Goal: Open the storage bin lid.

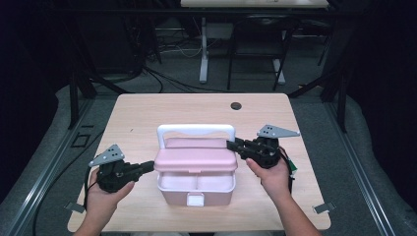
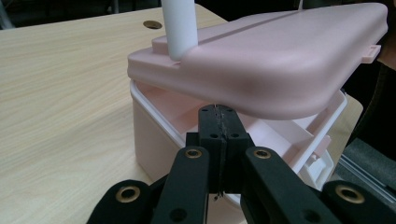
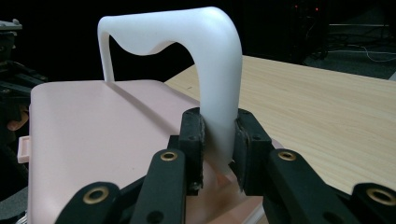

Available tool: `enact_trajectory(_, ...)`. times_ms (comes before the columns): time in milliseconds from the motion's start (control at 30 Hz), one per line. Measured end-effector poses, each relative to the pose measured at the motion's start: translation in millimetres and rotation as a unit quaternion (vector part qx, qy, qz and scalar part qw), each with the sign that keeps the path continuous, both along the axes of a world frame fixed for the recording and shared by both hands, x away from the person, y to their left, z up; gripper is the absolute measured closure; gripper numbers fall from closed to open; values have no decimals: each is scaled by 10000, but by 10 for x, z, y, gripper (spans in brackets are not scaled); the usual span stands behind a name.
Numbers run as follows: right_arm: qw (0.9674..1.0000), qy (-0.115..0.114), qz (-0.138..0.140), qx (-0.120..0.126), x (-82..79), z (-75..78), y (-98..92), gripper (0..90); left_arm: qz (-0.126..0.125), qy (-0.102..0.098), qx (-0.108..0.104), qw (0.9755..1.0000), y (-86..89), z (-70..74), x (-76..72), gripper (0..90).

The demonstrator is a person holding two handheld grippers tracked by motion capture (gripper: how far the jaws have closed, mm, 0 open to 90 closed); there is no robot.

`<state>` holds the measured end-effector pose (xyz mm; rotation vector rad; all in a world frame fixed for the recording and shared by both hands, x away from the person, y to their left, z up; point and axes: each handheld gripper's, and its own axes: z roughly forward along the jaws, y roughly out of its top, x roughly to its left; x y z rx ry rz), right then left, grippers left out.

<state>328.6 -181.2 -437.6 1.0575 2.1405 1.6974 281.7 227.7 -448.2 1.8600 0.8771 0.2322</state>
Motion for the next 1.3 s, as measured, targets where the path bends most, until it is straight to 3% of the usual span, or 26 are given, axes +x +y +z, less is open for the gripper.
enact_trajectory(267, 10000, 8, -3, 48, 12, 2, 0, 748, -186, 108, -26, 9998, -95, -67, -9, 900)
enact_trajectory(633, 10000, 18, -17, 79, 19, 2, -4, 746, -391, 50, -66, 9992, -302, 11, 47, 900)
enact_trajectory(767, 10000, 41, -49, 73, 23, 7, -17, 737, -359, 36, -59, 9993, -317, 48, 64, 900)
enact_trajectory(833, 9996, 10, -158, 228, 28, 25, -50, 693, -347, 39, -78, 9994, -314, 56, 72, 900)
enact_trajectory(1000, 9989, -17, -329, 329, 32, 48, -132, 668, -347, 27, -68, 9994, -310, 81, 91, 900)
enact_trajectory(1300, 9987, -190, -421, 207, -75, 44, -190, 700, -275, -50, -173, 9995, -310, 210, 195, 900)
